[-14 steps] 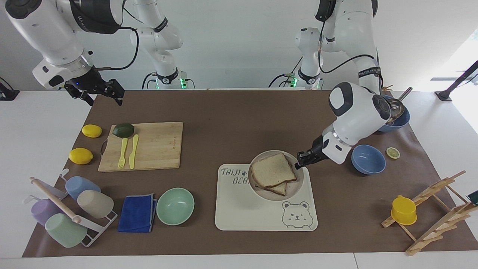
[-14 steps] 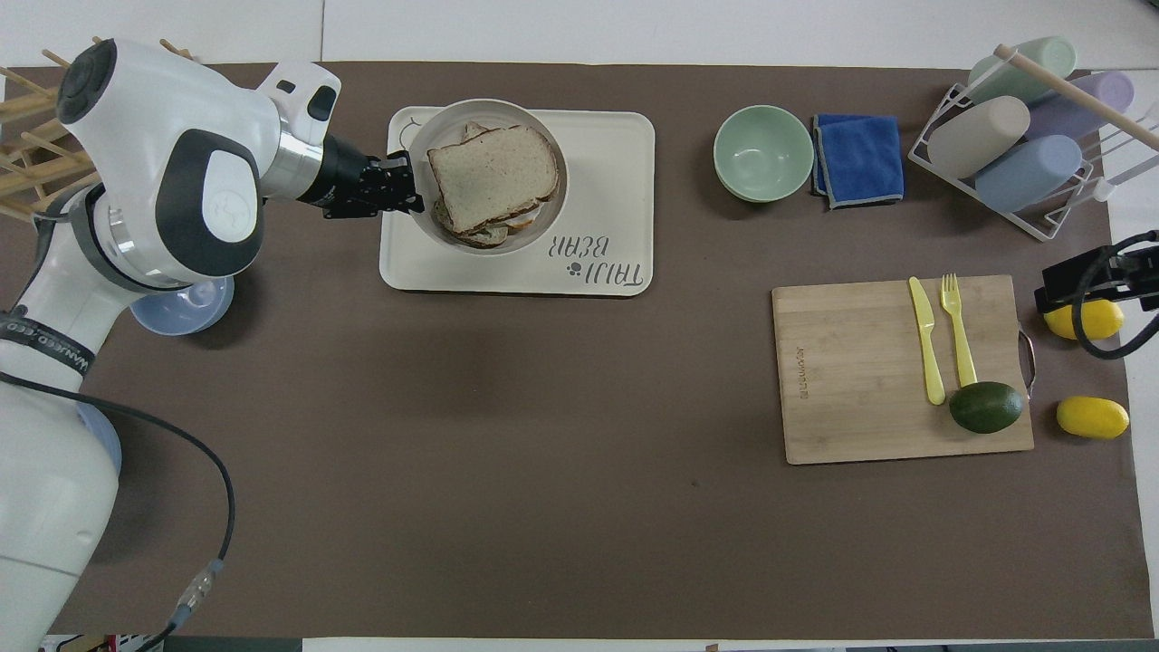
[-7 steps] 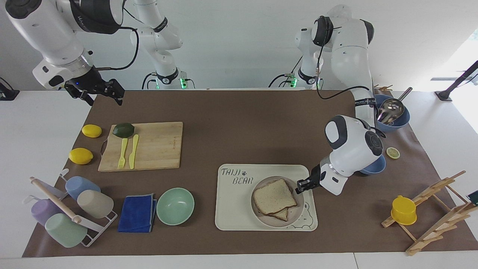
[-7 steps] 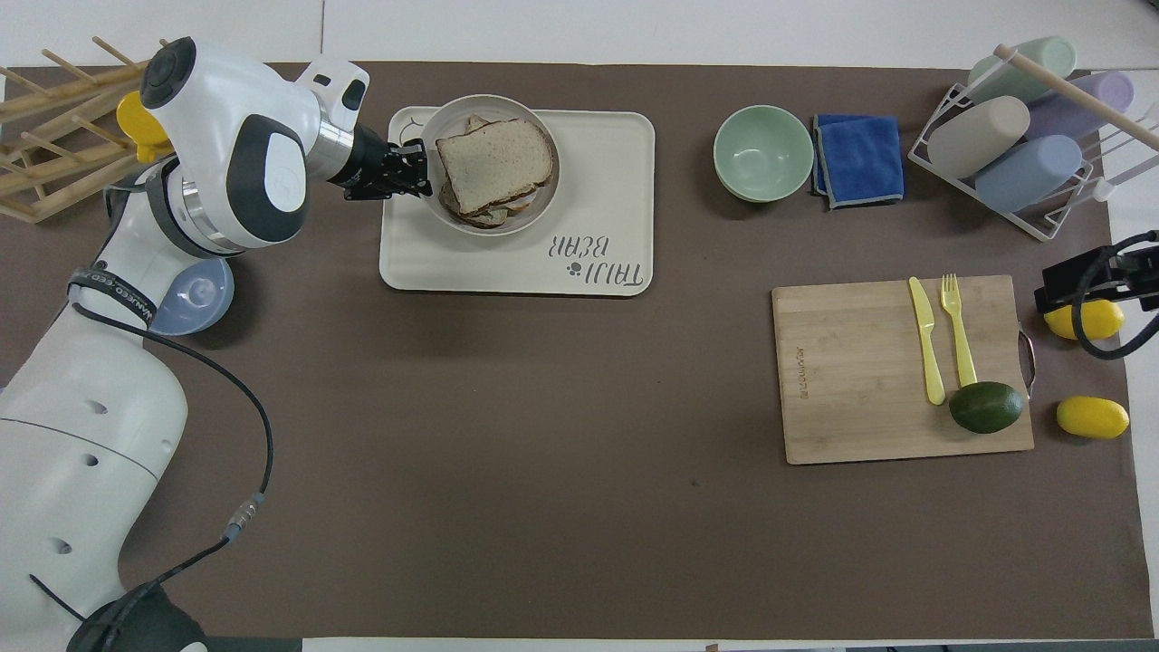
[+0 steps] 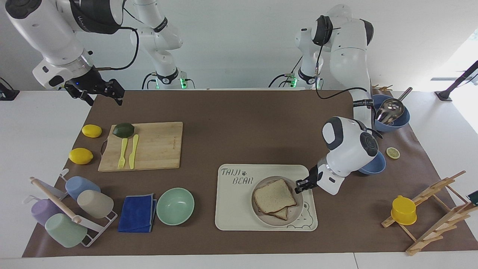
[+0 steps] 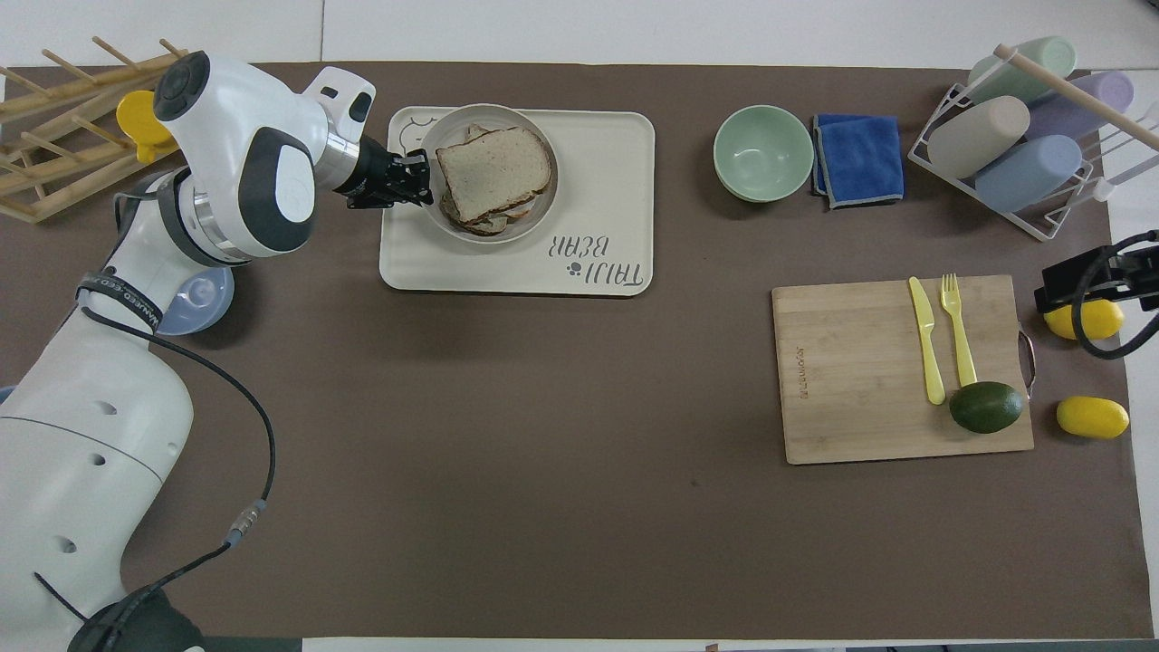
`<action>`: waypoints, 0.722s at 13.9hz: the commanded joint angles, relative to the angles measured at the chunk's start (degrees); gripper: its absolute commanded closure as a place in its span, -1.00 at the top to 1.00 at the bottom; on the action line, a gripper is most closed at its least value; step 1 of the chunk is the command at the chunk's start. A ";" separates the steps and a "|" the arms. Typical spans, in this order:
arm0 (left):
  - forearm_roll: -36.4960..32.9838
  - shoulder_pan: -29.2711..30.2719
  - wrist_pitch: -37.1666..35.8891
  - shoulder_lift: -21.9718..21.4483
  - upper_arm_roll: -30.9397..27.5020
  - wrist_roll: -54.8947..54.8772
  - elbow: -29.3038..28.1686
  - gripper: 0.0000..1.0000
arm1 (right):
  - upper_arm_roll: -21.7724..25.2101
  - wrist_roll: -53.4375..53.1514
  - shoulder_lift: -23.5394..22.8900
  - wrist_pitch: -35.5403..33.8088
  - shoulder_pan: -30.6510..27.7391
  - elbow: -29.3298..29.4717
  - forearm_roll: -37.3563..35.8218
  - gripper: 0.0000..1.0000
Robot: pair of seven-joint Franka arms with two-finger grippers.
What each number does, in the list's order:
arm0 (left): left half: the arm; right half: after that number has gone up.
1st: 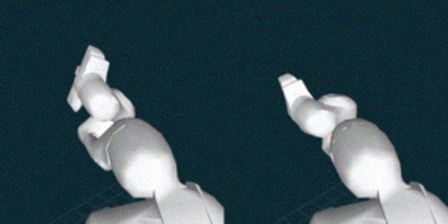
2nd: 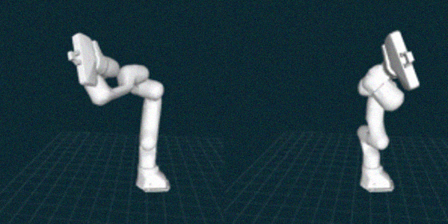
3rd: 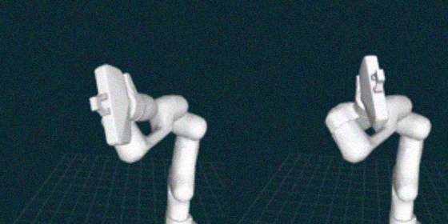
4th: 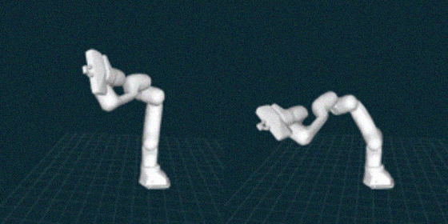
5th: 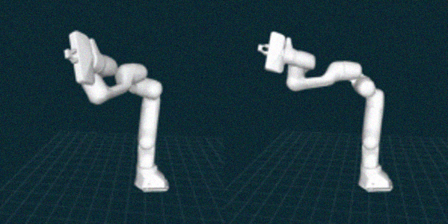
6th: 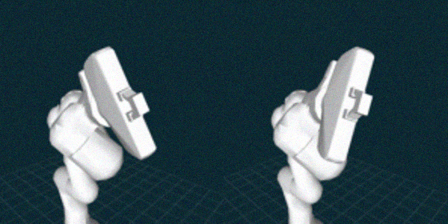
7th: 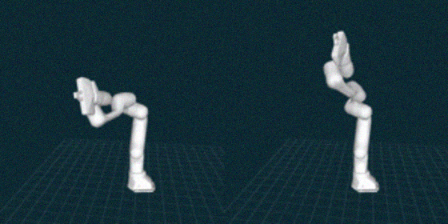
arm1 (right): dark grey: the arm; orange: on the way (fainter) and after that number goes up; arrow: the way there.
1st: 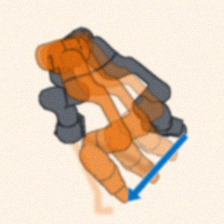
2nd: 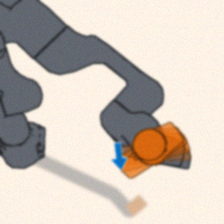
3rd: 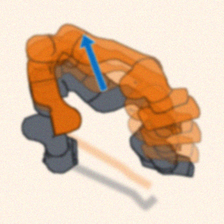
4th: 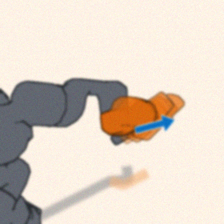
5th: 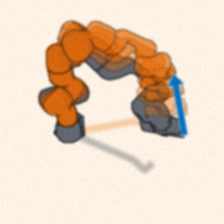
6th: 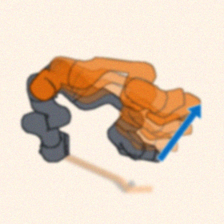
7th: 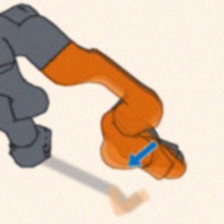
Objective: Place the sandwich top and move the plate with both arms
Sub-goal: 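Lower the plate onto the tray and open the left gripper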
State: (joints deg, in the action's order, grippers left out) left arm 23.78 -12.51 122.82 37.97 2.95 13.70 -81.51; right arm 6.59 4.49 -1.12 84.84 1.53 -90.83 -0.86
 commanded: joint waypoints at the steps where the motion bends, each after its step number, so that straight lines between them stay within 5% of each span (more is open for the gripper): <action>1: -0.58 -0.68 1.28 -3.33 -0.22 -2.00 -5.05 -1.00 | -0.26 -0.10 1.30 0.42 -0.47 -1.37 0.60 1.00; 4: -0.49 -0.50 2.16 -3.60 -0.14 -3.06 -5.85 -1.00 | -0.26 -0.10 1.30 0.42 -0.47 -1.37 0.60 1.00; 6: -0.49 -0.67 1.72 -3.60 -0.22 -2.36 -5.15 0.99 | -0.26 -0.10 1.30 0.42 -0.47 -1.37 0.60 1.00; 10: -2.16 0.11 -2.39 -8.33 -2.59 -2.36 -4.27 1.00 | -0.26 -0.10 1.30 0.42 -0.47 -1.37 0.60 1.00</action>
State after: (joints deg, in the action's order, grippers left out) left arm 23.22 -12.60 123.23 34.52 2.08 11.82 -84.05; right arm 6.59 4.49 -1.12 84.84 1.53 -90.83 -0.86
